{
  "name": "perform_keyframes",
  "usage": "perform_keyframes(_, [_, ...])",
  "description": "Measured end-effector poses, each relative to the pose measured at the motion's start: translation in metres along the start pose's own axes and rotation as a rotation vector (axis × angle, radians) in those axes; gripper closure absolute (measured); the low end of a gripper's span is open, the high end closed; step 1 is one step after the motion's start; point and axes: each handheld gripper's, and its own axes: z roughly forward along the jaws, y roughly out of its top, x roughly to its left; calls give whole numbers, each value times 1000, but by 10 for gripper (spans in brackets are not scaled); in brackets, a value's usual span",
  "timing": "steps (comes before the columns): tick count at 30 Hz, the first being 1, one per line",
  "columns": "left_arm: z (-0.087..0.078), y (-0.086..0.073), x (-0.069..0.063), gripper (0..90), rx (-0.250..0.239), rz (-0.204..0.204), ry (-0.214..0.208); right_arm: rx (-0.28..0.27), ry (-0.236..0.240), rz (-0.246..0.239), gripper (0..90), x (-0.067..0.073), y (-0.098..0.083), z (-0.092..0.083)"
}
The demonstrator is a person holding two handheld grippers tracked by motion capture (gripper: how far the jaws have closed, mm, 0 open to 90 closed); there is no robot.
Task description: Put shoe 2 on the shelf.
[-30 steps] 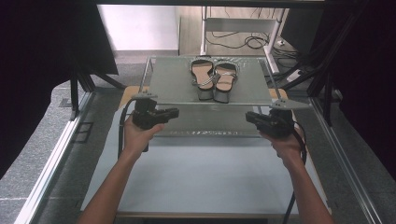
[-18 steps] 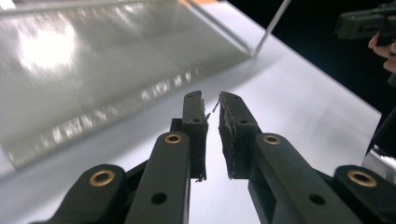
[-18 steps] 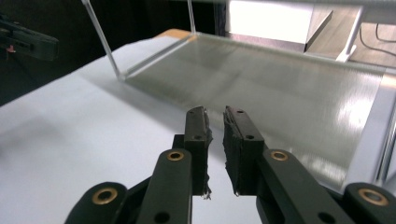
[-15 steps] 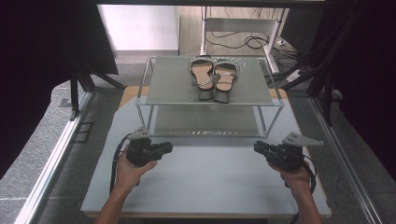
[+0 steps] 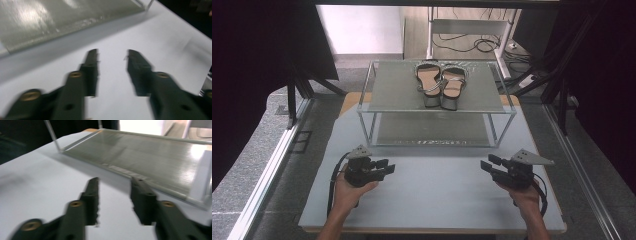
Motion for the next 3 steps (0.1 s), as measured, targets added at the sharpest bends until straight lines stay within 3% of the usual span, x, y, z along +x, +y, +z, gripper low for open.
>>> perform_keyframes(1, [0,-1,0,530,0,-1,10,0,0,0,494,0,0,0])
perform_keyframes(3, [0,-2,1,449,5,-9,23,12,-12,-4,431,-1,-4,-1])
